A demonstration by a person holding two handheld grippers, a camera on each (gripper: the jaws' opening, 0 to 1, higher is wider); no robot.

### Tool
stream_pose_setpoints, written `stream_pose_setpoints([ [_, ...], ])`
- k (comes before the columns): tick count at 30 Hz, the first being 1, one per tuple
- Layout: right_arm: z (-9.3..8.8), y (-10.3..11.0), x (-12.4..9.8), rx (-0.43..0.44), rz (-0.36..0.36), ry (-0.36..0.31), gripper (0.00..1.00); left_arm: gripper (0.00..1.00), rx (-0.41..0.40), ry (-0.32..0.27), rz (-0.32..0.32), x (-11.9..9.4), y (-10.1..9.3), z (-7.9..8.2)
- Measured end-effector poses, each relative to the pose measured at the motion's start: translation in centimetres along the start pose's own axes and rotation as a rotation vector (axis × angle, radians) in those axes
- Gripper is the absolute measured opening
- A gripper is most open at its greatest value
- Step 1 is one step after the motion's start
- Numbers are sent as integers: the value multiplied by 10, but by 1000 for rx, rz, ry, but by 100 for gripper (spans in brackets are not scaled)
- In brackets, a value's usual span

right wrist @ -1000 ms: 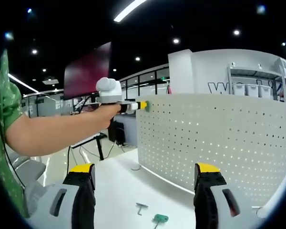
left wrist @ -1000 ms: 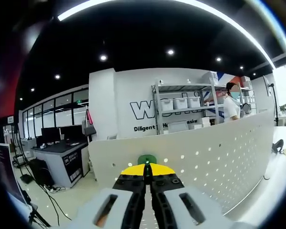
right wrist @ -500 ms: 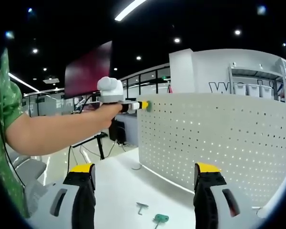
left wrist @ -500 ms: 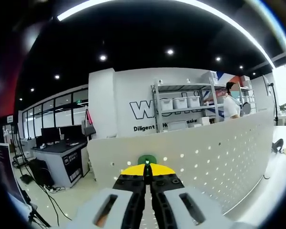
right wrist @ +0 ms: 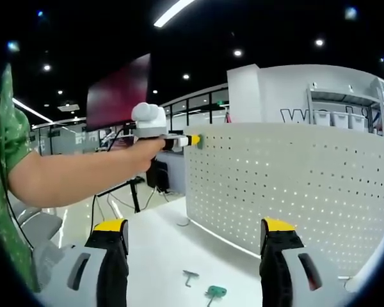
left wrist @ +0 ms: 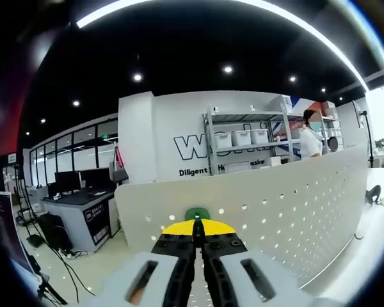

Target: Insert the hook assembly into the mounting plate slot until the hook locks in place.

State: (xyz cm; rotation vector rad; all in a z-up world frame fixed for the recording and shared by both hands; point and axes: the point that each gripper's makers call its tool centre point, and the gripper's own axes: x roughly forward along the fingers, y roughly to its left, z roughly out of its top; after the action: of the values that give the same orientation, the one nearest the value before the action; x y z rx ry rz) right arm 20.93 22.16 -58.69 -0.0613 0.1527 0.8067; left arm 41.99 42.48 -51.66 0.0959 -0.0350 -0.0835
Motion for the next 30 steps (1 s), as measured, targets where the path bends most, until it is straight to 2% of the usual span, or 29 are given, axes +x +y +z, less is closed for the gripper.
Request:
stream_pose_setpoints([
  [18,-3,0,-3,-1,0,10,86,3,8,10,-5,6,-1,-2],
  [30,-3,-1,-3,1,-2,8,86,3,21,6,22,6,-4,-6],
])
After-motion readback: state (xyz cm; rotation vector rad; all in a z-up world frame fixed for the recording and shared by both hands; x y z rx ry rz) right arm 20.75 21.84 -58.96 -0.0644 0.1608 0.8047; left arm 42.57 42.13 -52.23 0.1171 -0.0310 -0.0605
